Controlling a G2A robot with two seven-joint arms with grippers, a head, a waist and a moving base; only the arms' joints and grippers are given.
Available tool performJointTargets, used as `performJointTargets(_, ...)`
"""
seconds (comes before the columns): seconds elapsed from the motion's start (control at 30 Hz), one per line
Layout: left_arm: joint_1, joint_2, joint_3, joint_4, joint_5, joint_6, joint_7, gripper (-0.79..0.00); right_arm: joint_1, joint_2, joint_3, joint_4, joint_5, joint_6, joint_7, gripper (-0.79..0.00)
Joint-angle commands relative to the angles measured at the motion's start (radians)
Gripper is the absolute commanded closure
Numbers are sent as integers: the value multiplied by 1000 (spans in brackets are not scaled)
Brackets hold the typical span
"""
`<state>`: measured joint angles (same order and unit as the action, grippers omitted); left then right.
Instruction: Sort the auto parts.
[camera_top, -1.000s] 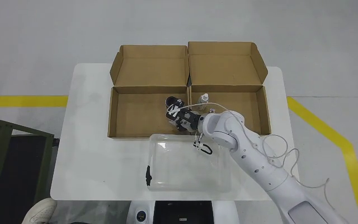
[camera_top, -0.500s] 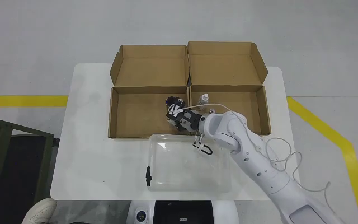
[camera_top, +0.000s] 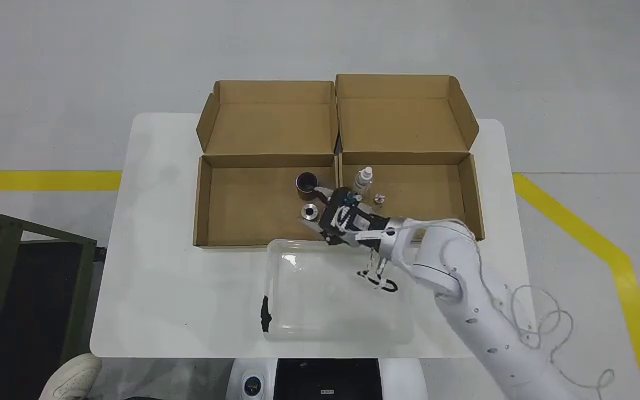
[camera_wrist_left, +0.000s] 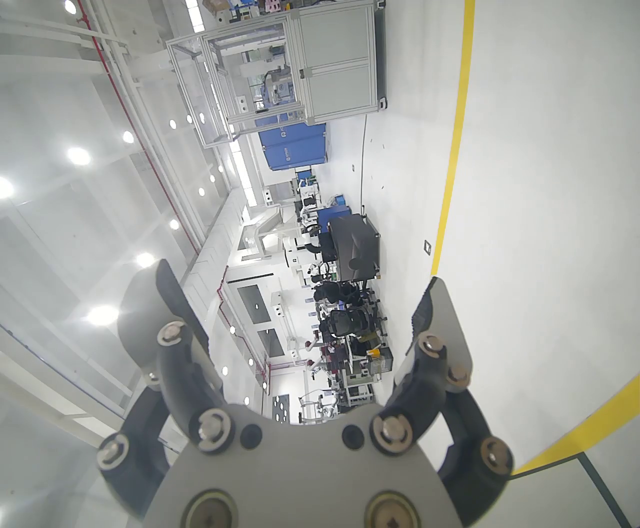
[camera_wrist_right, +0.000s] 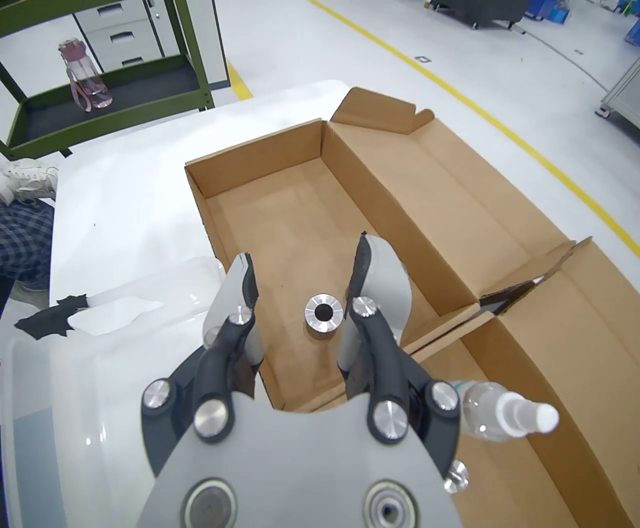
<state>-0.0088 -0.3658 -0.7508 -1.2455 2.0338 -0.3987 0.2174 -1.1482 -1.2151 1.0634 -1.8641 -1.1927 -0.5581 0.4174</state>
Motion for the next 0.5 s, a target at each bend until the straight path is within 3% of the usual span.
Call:
performJointTargets(0.0,0,0,0,0,0,0,0,-785,-51,10,41,-41,-23,-13,-36,-394)
performJointTargets(0.1,0,0,0,0,0,0,0,-785,-123,25,103,-94,-72,-33,-107,-449)
performJointTargets(0.13,0,0,0,0,0,0,0,-785,-147,29,124,-104,-91,-38,-134,-502)
performJointTargets(0.2,0,0,0,0,0,0,0,-785,-193,38,167,-112,-115,-44,-191,-680)
performJointTargets(0.27,0,0,0,0,0,0,0,-785,-237,45,211,-111,-129,-46,-246,-782)
performJointTargets(0.47,0,0,0,0,0,0,0,-785,-345,60,323,-94,-137,-29,-383,-785)
